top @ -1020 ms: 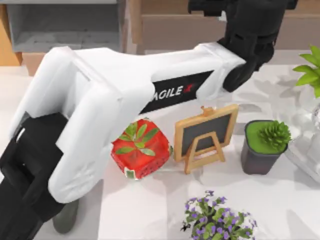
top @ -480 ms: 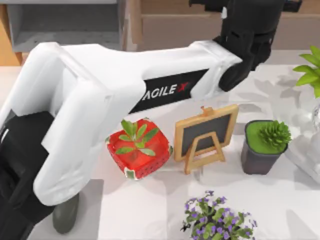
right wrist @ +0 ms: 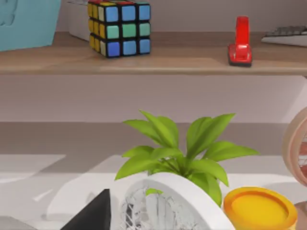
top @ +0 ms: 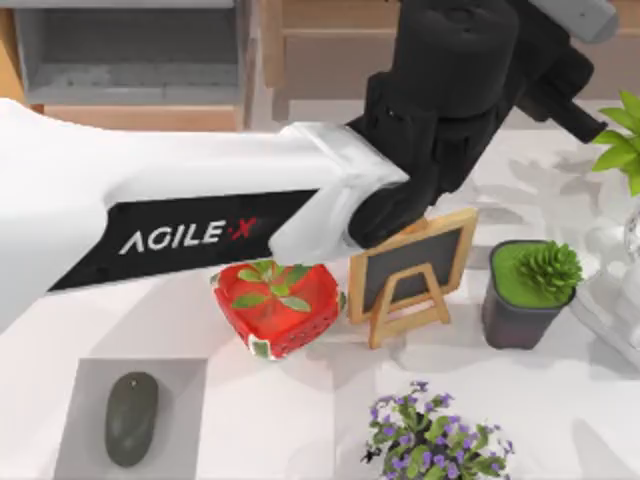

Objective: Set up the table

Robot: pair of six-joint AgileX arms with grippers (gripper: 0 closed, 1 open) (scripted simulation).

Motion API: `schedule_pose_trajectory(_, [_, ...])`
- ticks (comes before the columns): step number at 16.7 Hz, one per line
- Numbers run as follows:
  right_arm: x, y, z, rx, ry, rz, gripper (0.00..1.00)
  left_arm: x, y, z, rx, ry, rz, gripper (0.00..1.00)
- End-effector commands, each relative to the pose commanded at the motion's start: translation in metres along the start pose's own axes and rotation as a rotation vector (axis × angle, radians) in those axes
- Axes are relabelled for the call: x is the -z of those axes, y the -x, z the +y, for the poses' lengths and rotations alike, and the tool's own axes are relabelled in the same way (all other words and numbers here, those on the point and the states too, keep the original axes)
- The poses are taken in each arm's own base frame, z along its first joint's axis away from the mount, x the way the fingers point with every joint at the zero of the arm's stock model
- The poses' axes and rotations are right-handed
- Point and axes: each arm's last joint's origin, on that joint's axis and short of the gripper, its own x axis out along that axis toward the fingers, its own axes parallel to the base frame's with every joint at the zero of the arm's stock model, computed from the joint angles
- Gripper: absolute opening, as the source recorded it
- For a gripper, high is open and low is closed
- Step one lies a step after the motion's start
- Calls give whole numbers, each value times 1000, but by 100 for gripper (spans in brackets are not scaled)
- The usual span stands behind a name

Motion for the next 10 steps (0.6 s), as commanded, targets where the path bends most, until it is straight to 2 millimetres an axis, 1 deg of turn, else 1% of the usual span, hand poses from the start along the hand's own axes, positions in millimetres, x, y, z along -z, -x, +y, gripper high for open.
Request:
schedule_pose_trajectory(2, [0, 0, 0, 0, 0, 0, 100, 1, 32, 18, 63, -96, -22, 0])
schedule_pose_trajectory(3, [0, 0, 0, 0, 0, 0, 100, 4, 47, 29, 80, -148, -28, 0])
schedule_pose_trajectory(5, [0, 0, 0, 0, 0, 0, 100, 20, 73, 52, 91, -263, -13, 0])
schedule_pose_trajectory(7, [0, 0, 0, 0, 0, 0, 100, 46, 94, 76, 77, -392, 42, 0])
schedule_pose_trajectory(10, [0, 0, 0, 0, 0, 0, 100, 93, 115, 113, 19, -600, 189, 0])
